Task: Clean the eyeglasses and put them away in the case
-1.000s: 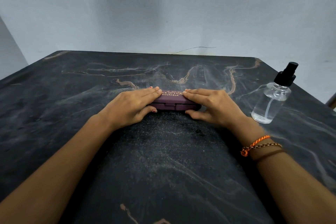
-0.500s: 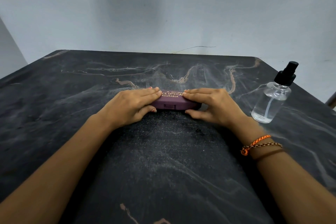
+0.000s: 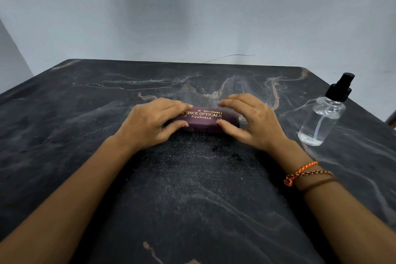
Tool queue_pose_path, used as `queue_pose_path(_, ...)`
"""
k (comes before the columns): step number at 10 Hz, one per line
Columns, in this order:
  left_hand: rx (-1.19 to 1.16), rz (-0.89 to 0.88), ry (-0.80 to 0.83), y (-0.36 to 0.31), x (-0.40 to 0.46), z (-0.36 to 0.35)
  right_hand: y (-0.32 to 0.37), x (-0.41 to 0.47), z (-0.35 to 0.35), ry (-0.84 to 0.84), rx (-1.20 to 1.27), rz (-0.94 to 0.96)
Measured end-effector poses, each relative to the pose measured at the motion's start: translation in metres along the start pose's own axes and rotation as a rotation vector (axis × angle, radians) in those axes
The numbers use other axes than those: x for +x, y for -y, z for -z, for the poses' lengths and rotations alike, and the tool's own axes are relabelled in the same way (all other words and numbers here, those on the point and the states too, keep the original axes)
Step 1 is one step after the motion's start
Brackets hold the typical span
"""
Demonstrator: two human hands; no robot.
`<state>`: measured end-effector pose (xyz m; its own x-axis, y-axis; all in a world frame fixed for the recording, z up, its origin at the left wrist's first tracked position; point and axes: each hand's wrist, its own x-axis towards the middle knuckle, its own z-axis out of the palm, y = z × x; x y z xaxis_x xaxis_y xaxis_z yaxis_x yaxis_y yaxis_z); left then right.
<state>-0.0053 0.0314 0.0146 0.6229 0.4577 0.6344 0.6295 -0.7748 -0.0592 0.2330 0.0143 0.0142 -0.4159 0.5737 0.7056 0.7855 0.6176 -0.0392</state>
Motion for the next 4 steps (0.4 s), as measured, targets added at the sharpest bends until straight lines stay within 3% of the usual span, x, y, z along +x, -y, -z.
queue_pose_path(2, 0.110, 0.020, -0.134, -0.0019, 0.0003, -0.0049, 0.0011, 0.0015, -0.0011, -0.128, -0.146, -0.094)
queue_pose_path(4, 0.177, 0.024, -0.206, -0.0084, 0.0008, -0.0091, 0.0027, 0.0009, -0.0037, -0.145, -0.128, -0.181)
